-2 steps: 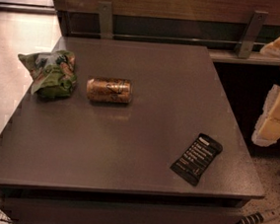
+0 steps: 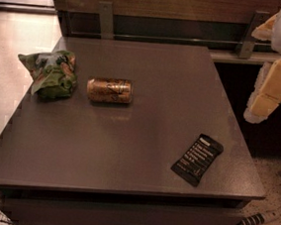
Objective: Place orange can upright
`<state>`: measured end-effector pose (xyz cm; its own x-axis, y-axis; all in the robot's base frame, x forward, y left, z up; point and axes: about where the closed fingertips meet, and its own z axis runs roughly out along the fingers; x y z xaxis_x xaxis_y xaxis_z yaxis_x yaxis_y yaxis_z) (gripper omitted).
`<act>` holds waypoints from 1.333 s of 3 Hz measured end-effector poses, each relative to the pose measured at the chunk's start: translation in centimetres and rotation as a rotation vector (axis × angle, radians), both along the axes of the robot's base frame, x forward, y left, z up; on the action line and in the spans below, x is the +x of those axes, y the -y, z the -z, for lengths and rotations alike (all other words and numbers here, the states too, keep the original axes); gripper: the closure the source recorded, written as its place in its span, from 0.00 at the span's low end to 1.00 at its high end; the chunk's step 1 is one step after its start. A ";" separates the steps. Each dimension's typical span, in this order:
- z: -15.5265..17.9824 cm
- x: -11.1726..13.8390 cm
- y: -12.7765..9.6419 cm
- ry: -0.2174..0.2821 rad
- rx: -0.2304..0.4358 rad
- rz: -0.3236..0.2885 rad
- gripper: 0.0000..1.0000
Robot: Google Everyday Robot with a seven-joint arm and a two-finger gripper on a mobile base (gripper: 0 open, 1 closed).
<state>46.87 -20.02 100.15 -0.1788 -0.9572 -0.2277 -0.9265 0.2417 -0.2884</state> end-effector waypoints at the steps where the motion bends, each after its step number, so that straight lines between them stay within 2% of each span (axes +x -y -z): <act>1: -1.5 4.4 -3.0 0.003 -0.011 -0.057 0.00; 2: -0.5 8.8 -9.7 0.004 -0.015 -0.116 0.00; 3: 2.1 10.5 -13.3 0.002 0.015 -0.116 0.00; 4: 5.6 11.9 -17.1 -0.013 0.079 -0.140 0.00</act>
Offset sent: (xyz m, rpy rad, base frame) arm 0.1195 0.1429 -0.0113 -0.0544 0.0489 0.1691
